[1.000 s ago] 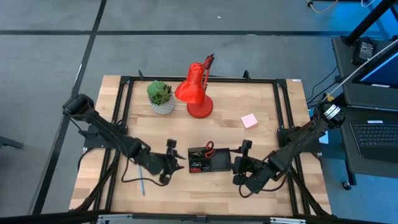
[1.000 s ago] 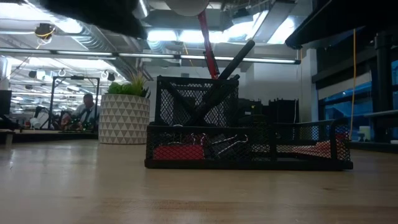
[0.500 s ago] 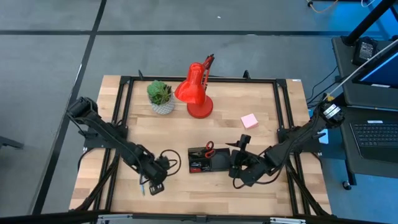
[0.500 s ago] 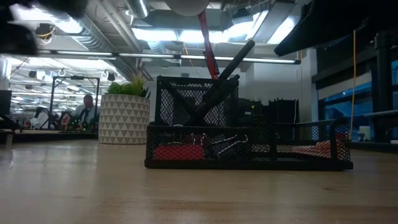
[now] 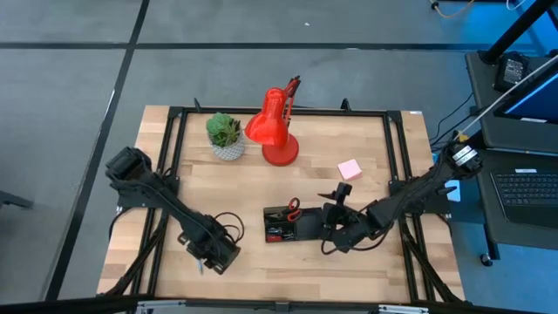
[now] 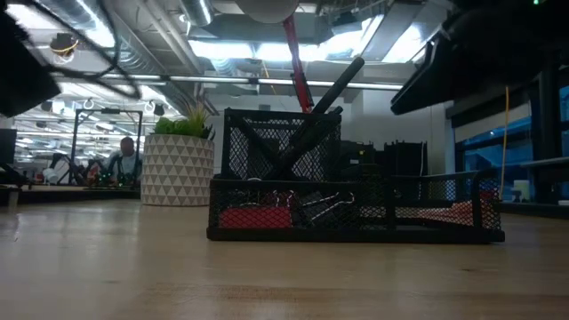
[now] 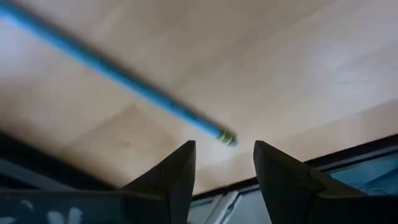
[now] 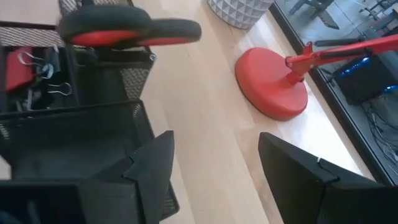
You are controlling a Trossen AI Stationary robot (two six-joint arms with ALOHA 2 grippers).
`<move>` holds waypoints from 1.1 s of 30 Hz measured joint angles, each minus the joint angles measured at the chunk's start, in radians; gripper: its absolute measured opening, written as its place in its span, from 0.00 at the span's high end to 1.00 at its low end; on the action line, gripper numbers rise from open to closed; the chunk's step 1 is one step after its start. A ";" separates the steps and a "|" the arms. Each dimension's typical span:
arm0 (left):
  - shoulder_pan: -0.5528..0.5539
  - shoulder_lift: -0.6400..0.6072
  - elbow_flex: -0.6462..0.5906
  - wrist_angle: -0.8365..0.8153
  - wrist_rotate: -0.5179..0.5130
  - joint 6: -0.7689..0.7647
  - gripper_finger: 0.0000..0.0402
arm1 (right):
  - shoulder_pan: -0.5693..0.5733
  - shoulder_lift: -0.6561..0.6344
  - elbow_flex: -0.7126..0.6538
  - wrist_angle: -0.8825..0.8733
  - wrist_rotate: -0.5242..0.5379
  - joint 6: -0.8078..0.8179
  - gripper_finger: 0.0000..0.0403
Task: Pick and place office supplies into organizer
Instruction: Put the blue pencil into the black desk organizer
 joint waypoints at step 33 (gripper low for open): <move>-0.046 0.023 -0.192 0.237 0.078 -0.226 0.61 | -0.008 0.000 -0.016 0.026 -0.003 -0.045 0.41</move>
